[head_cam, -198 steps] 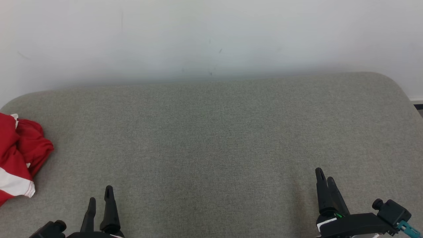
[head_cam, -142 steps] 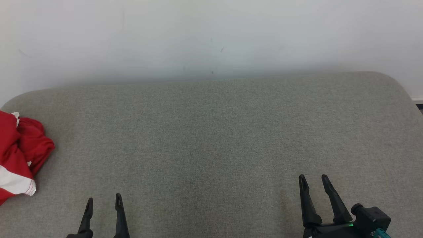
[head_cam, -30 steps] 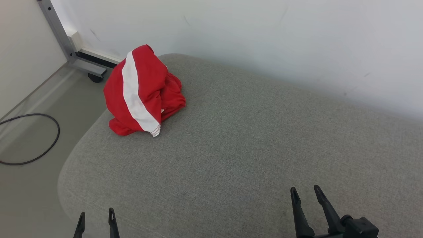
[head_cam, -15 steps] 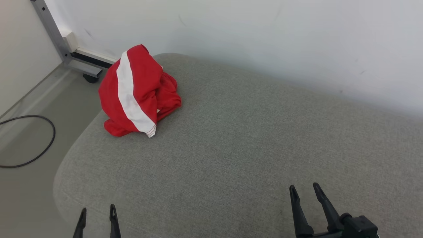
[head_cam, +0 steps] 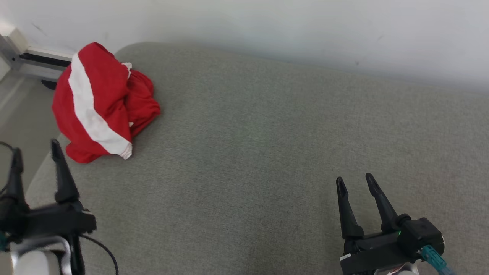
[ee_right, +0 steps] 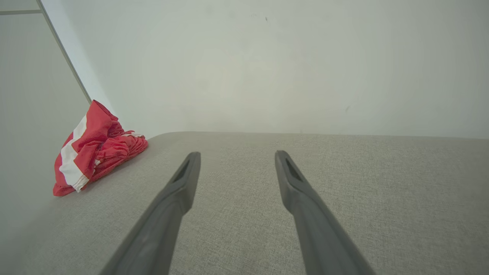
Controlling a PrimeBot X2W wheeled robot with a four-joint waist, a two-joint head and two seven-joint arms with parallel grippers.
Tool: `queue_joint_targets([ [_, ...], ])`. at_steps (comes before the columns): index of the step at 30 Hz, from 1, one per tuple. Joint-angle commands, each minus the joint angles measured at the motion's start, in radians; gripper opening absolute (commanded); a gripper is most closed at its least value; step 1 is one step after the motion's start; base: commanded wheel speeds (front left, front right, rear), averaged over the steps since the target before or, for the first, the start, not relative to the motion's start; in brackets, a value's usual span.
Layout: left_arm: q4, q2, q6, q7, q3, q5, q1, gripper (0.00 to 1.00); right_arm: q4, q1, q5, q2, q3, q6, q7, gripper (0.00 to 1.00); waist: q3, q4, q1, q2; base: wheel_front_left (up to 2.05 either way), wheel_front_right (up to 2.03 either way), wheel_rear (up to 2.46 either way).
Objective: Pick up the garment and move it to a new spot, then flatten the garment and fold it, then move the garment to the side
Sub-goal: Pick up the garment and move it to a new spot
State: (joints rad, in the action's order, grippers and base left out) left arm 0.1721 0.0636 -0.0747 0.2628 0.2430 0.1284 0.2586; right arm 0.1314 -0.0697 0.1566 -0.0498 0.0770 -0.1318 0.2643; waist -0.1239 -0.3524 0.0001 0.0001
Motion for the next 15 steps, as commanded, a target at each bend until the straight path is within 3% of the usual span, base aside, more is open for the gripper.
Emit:
queue_joint_targets([
  [1,0.006,0.005,-0.005,0.003,0.012,0.011,0.025,1.0,-0.005,-0.011,-0.013,-0.001,0.001,0.002,0.0,1.0,-0.086,0.081,-0.0001,-0.0001,0.0,0.0,0.0],
  [8,0.121,0.079,-0.042,0.003,0.131,0.06,0.247,1.0,-0.018,-0.075,-0.015,-0.001,-0.002,0.002,0.001,1.0,-0.198,0.155,-0.0001,-0.0001,0.0,0.0,0.0],
  [15,0.34,0.208,-0.057,0.003,0.114,0.124,0.424,1.0,-0.033,-0.13,-0.021,0.0,-0.01,0.002,0.0,1.0,-0.268,0.201,-0.0001,-0.0001,0.0,0.0,0.0],
])
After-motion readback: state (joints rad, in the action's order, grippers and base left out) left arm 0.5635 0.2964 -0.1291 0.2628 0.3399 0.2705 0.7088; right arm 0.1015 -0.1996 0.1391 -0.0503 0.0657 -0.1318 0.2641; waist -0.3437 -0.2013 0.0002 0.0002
